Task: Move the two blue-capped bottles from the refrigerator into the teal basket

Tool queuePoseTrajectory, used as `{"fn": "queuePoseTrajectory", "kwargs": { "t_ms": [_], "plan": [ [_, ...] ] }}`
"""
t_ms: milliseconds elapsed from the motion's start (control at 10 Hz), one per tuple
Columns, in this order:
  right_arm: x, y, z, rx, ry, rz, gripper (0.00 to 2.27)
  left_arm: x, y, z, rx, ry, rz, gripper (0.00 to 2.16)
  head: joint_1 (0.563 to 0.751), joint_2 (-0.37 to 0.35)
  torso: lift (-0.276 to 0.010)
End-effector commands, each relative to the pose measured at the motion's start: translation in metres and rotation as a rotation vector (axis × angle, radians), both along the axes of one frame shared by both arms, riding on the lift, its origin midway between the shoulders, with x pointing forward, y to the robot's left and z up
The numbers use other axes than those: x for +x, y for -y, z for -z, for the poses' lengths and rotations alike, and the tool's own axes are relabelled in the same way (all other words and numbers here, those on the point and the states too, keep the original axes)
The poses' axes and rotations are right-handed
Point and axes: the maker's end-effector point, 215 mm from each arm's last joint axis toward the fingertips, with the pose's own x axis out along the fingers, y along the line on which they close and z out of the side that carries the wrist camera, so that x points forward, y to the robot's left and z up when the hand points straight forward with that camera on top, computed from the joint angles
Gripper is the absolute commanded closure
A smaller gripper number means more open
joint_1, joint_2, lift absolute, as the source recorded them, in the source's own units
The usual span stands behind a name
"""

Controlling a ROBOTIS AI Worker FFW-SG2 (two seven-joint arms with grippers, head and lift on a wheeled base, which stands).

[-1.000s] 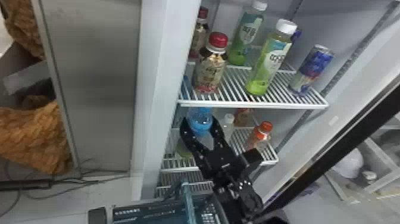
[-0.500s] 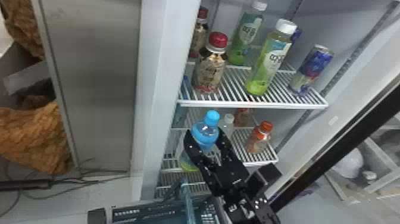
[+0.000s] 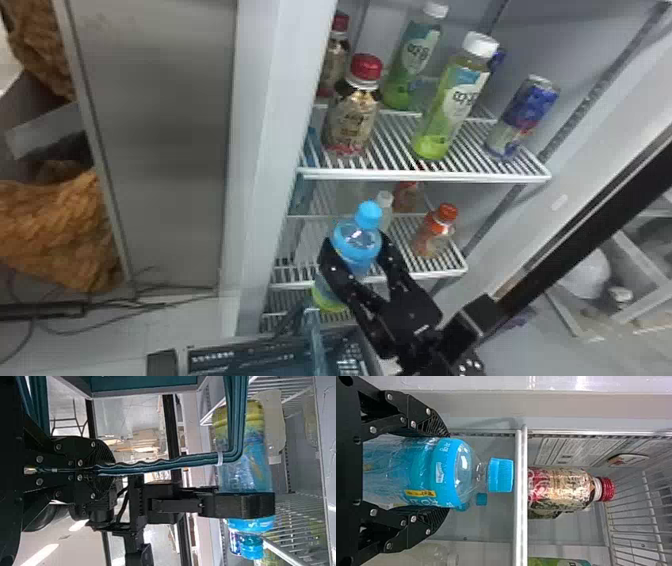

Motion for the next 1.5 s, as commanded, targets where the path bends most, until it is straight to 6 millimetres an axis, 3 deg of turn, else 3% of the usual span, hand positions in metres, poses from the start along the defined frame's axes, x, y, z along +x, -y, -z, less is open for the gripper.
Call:
{"fn": "queuePoseTrajectory", "kwargs": {
  "t_ms": [0,300,700,1400],
  "plan": [
    [-0.014,0.007,-0.001,-0.011,-0.020,0.014,0.59,0.000,0.000,0.000,0.000,0.000,0.001,1.11,0.695,-0.350,-0.156],
    [-0.032,0.006,-0.005,-0.015,-0.042,-0.003,0.59,-0.002,0.000,0.001,0.002,-0.001,0.005,1.11,0.695,-0.350,-0.156],
    [-0.047,0.002,0.003,-0.025,-0.114,-0.040,0.59,-0.001,0.000,0.001,0.004,0.000,0.004,1.11,0.695,-0.350,-0.156],
    [-0.063,0.016,0.037,-0.051,-0.236,-0.029,0.59,0.000,-0.001,0.002,0.004,0.000,-0.002,1.11,0.695,-0.350,-0.156]
  ]
}}
